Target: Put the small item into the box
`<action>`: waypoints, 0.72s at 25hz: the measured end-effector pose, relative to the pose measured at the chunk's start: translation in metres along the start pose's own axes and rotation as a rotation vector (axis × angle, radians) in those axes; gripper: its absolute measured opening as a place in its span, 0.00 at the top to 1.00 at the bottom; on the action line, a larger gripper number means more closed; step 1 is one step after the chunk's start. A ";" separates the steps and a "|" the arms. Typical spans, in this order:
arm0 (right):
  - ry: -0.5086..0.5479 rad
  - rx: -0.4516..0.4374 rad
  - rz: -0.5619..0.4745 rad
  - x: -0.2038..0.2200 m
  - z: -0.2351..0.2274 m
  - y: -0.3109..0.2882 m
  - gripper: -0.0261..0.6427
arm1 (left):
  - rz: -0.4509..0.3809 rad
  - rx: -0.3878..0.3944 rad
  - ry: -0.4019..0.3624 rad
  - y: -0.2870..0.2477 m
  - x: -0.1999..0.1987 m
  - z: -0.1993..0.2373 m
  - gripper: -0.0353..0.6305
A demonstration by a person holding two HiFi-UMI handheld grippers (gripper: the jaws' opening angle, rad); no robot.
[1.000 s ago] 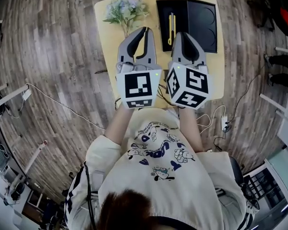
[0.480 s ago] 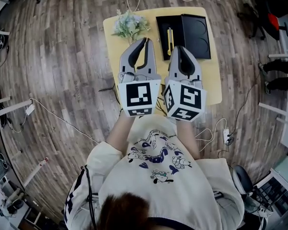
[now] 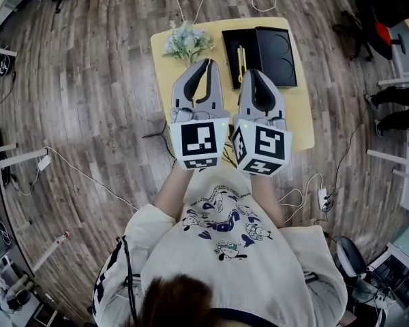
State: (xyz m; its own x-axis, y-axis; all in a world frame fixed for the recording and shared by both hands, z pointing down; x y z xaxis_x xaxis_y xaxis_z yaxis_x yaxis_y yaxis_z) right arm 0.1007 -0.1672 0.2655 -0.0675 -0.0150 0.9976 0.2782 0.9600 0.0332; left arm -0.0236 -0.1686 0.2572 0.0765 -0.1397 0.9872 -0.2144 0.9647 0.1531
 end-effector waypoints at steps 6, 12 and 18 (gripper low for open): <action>-0.018 0.001 -0.009 -0.003 0.000 0.000 0.91 | -0.005 0.001 0.002 0.001 -0.003 0.000 0.91; -0.009 0.001 -0.031 -0.008 0.002 0.006 0.91 | -0.012 -0.001 -0.003 0.007 -0.006 -0.002 0.91; -0.012 0.002 -0.026 -0.008 -0.004 0.006 0.91 | -0.015 0.002 -0.008 0.004 -0.008 -0.007 0.91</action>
State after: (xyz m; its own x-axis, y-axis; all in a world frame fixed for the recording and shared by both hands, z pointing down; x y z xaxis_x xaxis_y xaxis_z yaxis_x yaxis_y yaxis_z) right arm 0.1067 -0.1621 0.2578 -0.0860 -0.0367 0.9956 0.2740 0.9599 0.0591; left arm -0.0183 -0.1620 0.2498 0.0723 -0.1560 0.9851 -0.2151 0.9620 0.1681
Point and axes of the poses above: the fingertips, and each gripper's own axes: y backward along the fingers, z to its left, x out of its underside, the point moved 7 cm from there along y, backward along the fingers, and after that the axes turned 15 degrees about -z, right-handed, at the moved point
